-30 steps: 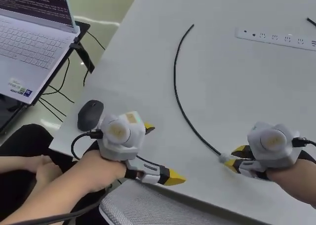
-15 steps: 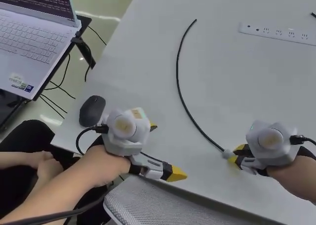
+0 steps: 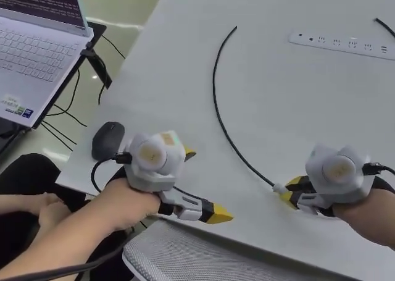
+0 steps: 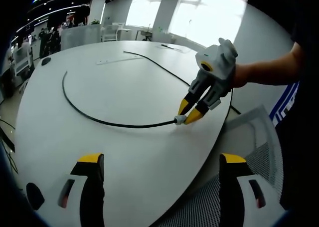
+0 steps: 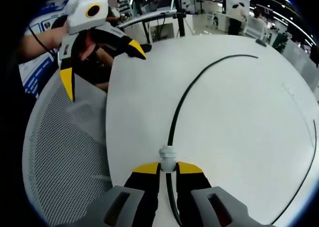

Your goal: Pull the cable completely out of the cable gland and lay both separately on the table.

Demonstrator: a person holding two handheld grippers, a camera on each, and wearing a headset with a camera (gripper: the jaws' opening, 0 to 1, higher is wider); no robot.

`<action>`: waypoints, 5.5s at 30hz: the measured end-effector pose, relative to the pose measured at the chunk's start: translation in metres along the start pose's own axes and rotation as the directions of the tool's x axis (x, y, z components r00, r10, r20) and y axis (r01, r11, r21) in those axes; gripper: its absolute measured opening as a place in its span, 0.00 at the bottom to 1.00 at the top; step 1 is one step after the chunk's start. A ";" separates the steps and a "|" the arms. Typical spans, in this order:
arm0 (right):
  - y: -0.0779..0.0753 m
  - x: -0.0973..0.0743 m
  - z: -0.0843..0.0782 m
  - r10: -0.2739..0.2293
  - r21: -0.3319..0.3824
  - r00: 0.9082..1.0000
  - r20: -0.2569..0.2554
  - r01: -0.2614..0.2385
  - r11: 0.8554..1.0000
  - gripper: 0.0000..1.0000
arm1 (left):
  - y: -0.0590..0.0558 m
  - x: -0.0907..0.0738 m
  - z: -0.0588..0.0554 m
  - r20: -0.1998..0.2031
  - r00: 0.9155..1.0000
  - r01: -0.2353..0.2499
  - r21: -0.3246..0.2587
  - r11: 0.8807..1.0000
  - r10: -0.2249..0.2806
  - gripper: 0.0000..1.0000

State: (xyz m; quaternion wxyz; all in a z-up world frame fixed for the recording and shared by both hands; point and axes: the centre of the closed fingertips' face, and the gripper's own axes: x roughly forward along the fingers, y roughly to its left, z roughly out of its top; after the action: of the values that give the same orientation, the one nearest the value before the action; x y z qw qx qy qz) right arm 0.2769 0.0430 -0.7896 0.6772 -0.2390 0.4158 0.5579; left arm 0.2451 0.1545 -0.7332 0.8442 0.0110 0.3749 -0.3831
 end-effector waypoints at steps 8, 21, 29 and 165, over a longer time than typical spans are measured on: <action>0.013 -0.030 0.019 0.017 -0.040 0.999 0.050 -0.015 0.999 0.07 | -0.023 0.005 0.027 0.047 0.998 0.041 0.048 0.998 -0.043 0.89; 0.036 -0.082 0.032 0.067 -0.171 0.993 0.094 -0.050 0.984 0.06 | -0.069 0.016 0.068 0.128 0.985 0.100 0.143 0.985 -0.119 0.77; 0.045 -0.107 0.040 0.088 -0.246 0.989 0.121 -0.056 0.968 0.06 | -0.094 0.030 0.081 0.134 0.971 0.165 0.211 0.963 -0.196 0.72; 0.052 -0.160 0.040 0.499 0.190 0.700 0.511 -0.658 0.729 0.12 | -0.149 0.031 0.122 0.140 0.896 0.373 0.274 0.886 -0.421 0.15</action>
State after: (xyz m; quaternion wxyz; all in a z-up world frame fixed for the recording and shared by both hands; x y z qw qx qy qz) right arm 0.2339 -0.0009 -0.6282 0.5678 0.1619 0.4063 0.6974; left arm 0.2368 -0.0078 -0.6248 0.7725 -0.0018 0.2351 -0.5899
